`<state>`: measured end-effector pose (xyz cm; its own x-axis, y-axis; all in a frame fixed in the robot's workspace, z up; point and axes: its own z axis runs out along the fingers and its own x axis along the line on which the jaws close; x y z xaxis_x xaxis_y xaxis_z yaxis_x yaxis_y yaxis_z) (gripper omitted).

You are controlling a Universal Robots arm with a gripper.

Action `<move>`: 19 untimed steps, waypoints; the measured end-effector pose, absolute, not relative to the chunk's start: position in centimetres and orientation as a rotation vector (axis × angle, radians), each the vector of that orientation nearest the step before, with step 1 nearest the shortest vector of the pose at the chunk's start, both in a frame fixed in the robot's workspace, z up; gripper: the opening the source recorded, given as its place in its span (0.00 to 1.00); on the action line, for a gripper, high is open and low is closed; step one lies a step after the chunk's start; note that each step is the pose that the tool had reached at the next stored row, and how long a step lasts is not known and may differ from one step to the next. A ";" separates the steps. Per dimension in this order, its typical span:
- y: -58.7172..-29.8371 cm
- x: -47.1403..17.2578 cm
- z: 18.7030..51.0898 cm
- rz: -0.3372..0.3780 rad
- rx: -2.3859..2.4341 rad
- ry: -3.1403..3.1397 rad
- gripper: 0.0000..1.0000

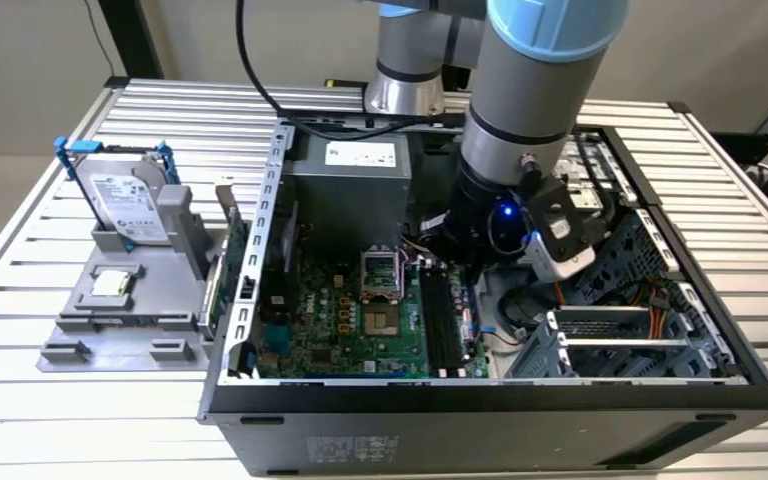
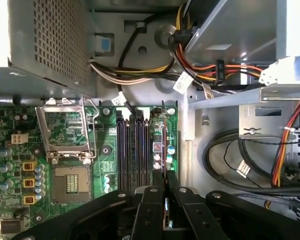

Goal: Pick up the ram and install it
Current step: 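Insert the ram into the slot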

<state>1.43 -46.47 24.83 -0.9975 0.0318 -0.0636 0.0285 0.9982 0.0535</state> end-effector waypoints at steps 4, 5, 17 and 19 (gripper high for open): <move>-46.5 1.4 24.7 0.065 0.046 3.081 0.00; -46.5 1.4 24.6 0.058 0.046 3.083 0.00; -46.5 1.4 24.0 0.048 0.033 3.114 0.00; -46.5 1.4 23.8 0.048 0.031 3.114 0.00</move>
